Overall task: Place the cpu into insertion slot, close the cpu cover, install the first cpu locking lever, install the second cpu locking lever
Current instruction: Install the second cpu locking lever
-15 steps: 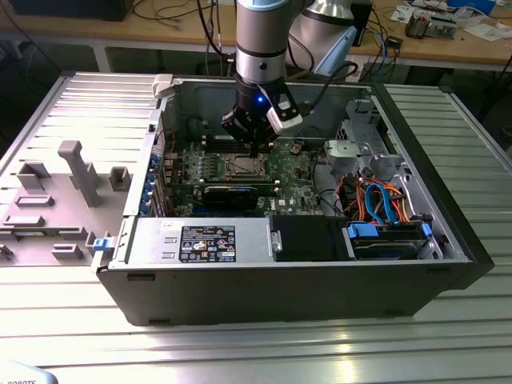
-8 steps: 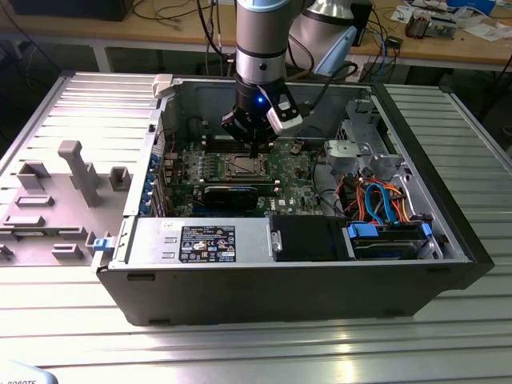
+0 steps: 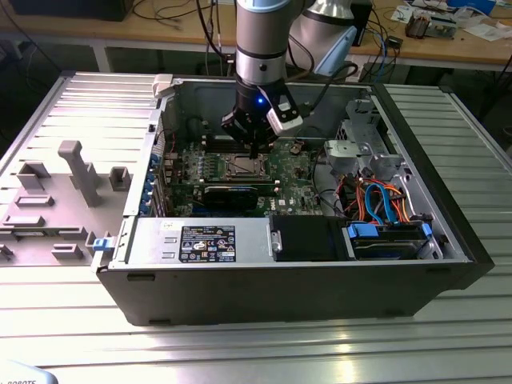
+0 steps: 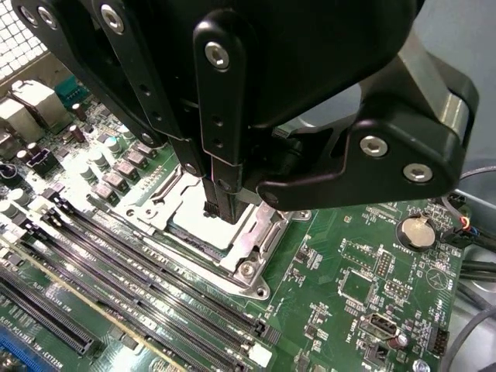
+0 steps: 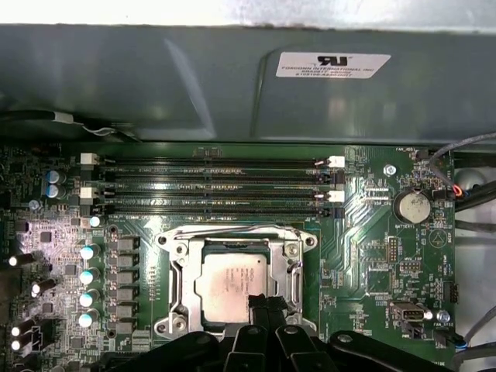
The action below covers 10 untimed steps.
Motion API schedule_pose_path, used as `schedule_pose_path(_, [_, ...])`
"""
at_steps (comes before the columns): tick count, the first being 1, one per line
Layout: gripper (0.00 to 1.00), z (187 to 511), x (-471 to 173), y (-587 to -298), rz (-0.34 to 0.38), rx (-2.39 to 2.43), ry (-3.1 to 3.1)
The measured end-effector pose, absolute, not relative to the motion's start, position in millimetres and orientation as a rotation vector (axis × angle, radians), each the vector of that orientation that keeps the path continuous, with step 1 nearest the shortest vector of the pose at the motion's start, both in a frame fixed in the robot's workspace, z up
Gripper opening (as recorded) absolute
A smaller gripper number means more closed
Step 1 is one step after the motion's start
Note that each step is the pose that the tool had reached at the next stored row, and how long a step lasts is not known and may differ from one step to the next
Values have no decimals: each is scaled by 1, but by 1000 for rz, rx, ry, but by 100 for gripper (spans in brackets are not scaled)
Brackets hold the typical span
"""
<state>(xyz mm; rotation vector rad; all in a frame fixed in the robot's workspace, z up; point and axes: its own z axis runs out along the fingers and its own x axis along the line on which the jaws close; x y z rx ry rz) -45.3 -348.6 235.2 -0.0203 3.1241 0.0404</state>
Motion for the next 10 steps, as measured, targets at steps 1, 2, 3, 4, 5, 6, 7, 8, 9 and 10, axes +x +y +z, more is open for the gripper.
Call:
schedule_pose_path(1, [11, 235, -45, -350, 41, -20, 3124])
schedule_pose_path(2, [11, 236, -45, -350, 48, -20, 3124])
schedule_pose_path(3, [11, 237, -45, -350, 56, -20, 3124])
schedule_pose_path(4, [11, 237, -45, -350, 63, -20, 3124])
schedule_pose_path(5, [11, 237, -45, -351, 67, -20, 3124])
schedule_pose_path(6, [11, 237, -45, -352, 69, -20, 3124])
schedule_pose_path(7, [11, 237, -45, -355, 70, -20, 3123])
schedule_pose_path(8, [11, 237, -45, -358, 71, -20, 3123])
schedule_pose_path(9, [11, 237, -45, -361, 71, -20, 3124])
schedule_pose_path(10, [11, 237, -45, -364, 72, -20, 3123])
